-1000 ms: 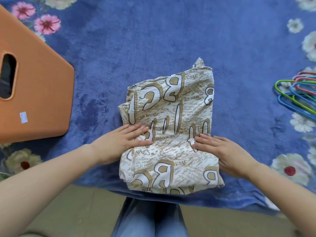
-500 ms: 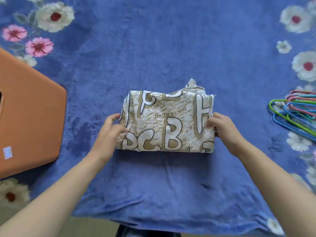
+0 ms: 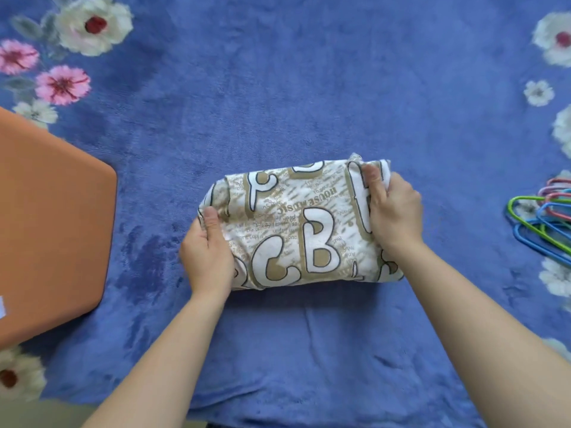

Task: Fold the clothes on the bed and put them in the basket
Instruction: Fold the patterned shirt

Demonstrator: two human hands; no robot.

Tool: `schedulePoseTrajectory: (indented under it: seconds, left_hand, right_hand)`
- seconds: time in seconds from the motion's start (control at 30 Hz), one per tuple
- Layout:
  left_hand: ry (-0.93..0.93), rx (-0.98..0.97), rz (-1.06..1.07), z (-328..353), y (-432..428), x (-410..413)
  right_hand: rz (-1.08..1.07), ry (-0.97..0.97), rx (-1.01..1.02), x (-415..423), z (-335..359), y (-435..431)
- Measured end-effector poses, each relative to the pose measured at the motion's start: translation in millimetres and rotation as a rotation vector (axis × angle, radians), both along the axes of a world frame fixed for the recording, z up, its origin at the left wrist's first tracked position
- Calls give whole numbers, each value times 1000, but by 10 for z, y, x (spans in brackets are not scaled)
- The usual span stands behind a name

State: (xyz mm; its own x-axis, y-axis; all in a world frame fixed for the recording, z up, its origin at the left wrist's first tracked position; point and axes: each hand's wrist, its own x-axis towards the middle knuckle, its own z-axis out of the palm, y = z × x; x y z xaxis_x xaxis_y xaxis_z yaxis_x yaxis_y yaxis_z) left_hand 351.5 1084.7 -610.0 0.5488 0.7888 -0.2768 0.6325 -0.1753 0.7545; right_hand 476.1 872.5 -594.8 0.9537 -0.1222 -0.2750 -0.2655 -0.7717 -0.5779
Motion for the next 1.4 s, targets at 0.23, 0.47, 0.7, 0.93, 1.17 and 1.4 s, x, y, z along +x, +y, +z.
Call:
schedulePoseTrajectory:
  seconds: [0.23, 0.47, 0.7, 0.93, 1.17, 1.4]
  left_hand:
    - [-3, 164, -74, 25, 115, 3]
    - [43, 559, -849, 53, -344, 110]
    - [286, 518, -851, -425, -127, 263]
    - [383, 523, -548, -248, 402, 5]
    - [235, -363, -58, 89, 524, -280]
    - [129, -773, -64, 130, 115, -156]
  right_hand:
    - [-88, -195, -87, -114, -105, 39]
    - [615, -453, -292, -626, -226, 165]
    - [604, -260, -506, -484, -647, 19]
    - [-24, -60, -231, -614, -531, -226]
    - [-909, 57, 385, -1273, -250, -189]
    - [-954, 469, 1303, -1361, -21, 476]
